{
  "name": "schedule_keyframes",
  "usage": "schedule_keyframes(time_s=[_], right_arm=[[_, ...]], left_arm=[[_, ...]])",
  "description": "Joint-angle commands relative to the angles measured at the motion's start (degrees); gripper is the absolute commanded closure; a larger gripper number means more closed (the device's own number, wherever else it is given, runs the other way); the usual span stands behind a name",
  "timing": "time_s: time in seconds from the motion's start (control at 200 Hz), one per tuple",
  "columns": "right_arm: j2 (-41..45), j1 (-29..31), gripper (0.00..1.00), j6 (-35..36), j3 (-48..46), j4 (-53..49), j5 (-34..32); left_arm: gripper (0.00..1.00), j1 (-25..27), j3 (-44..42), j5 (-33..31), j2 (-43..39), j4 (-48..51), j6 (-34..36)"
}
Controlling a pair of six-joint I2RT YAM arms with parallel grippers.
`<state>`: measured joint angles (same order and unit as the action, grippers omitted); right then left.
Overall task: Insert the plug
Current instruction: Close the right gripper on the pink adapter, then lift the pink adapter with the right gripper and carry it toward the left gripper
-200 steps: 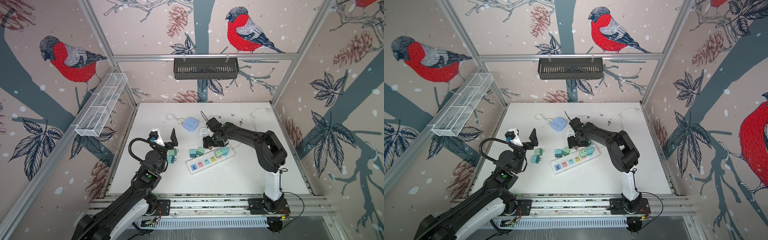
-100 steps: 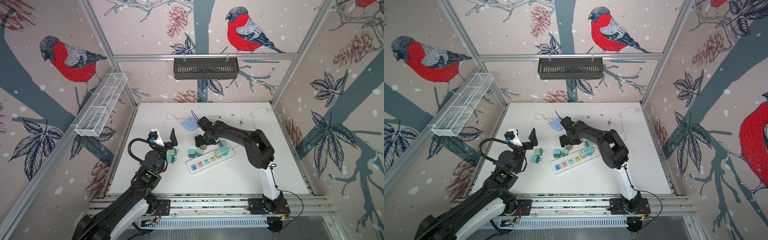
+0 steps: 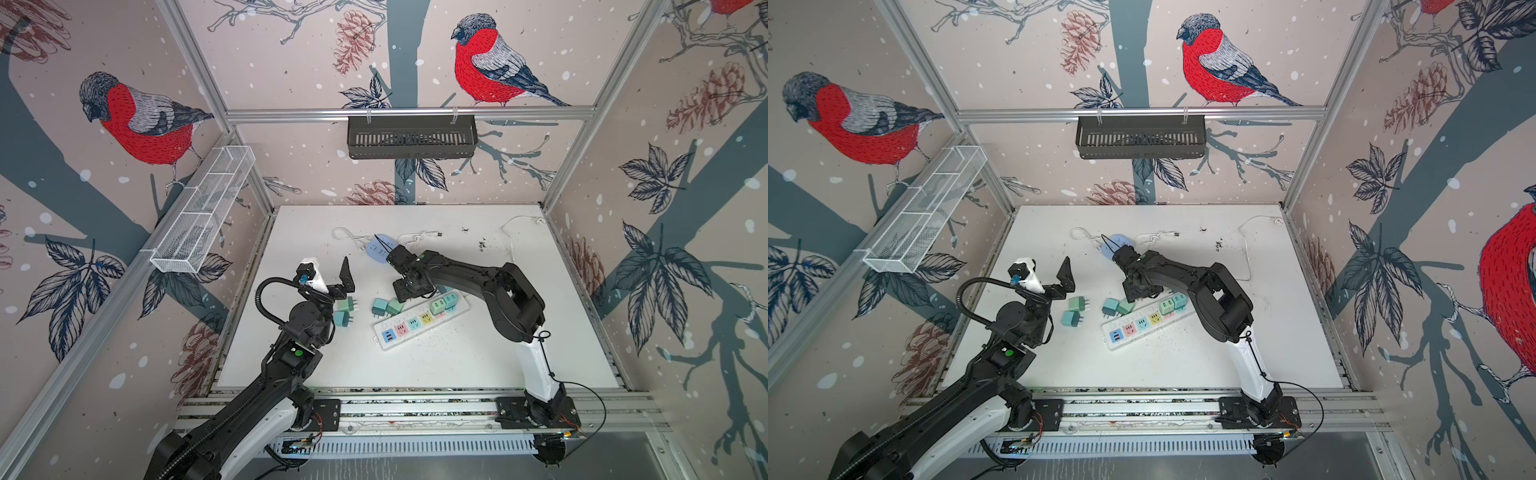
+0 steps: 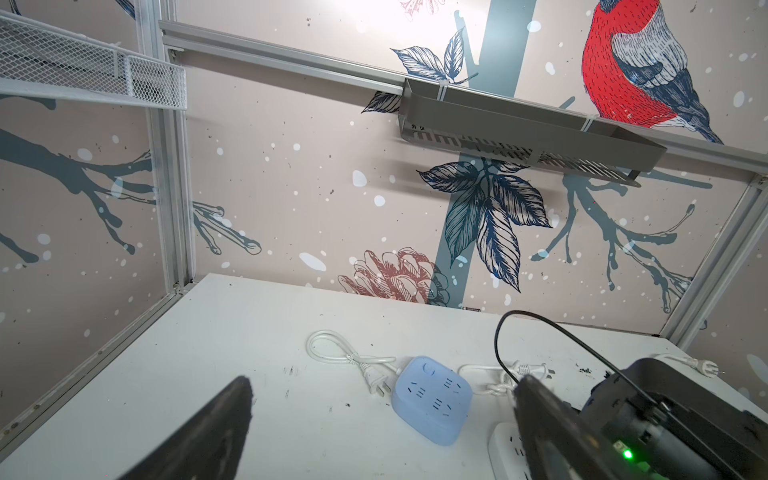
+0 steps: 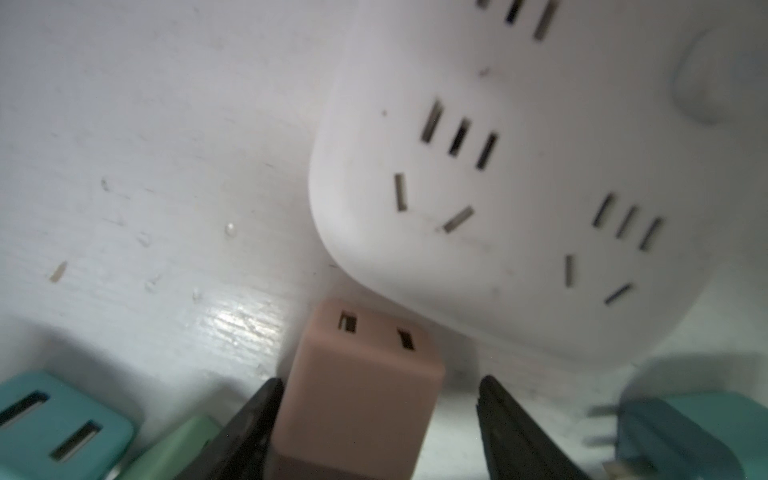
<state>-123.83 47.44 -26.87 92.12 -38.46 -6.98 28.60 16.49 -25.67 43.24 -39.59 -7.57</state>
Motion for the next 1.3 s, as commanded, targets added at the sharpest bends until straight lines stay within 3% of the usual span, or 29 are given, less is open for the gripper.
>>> schedule_keyframes(time_s=[0.0, 0.115, 0.285, 0.59, 0.821, 0.996, 1.186, 1.296], right_arm=[[0.2, 0.1, 0.34, -0.9, -1.0, -0.4, -1.3], [1.3, 0.2, 0.35, -1.6, -2.3, 0.8, -1.4], [0.5, 0.1, 0.44, -2.3, -3.6, 3.2, 0.0], [0.2, 0.5, 0.43, -3.9, -5.3, 5.1, -0.8], [2.5, 0.8, 0.62, -5.7, -8.3, 6.8, -2.7], [6.7, 0.7, 0.72, -7.3, -12.5, 14.2, -1.9], [13.3, 0.4, 0.76, -8.4, -14.9, 23.6, -2.0], [18.1, -0.2, 0.79, -6.1, -16.9, 27.1, -3.7]], left_arm=[[0.02, -0.1, 0.1, -0.2, -0.1, -2.2, -0.4], [0.03, 0.0, 0.0, -0.3, -0.4, -2.2, -0.5], [0.02, -0.1, -0.1, -0.2, 0.2, -2.4, -0.6], [0.02, -0.2, -0.1, -0.1, 0.2, -2.3, -0.6], [0.02, -0.3, 0.1, -0.2, 0.1, -2.2, -0.5], [0.02, -0.3, -0.2, 0.3, 0.1, -2.3, -0.9], [0.02, -0.5, -0.2, 1.0, 0.0, -2.7, -1.3], [0.02, -1.6, -0.5, 5.8, -0.1, -2.9, -3.2]])
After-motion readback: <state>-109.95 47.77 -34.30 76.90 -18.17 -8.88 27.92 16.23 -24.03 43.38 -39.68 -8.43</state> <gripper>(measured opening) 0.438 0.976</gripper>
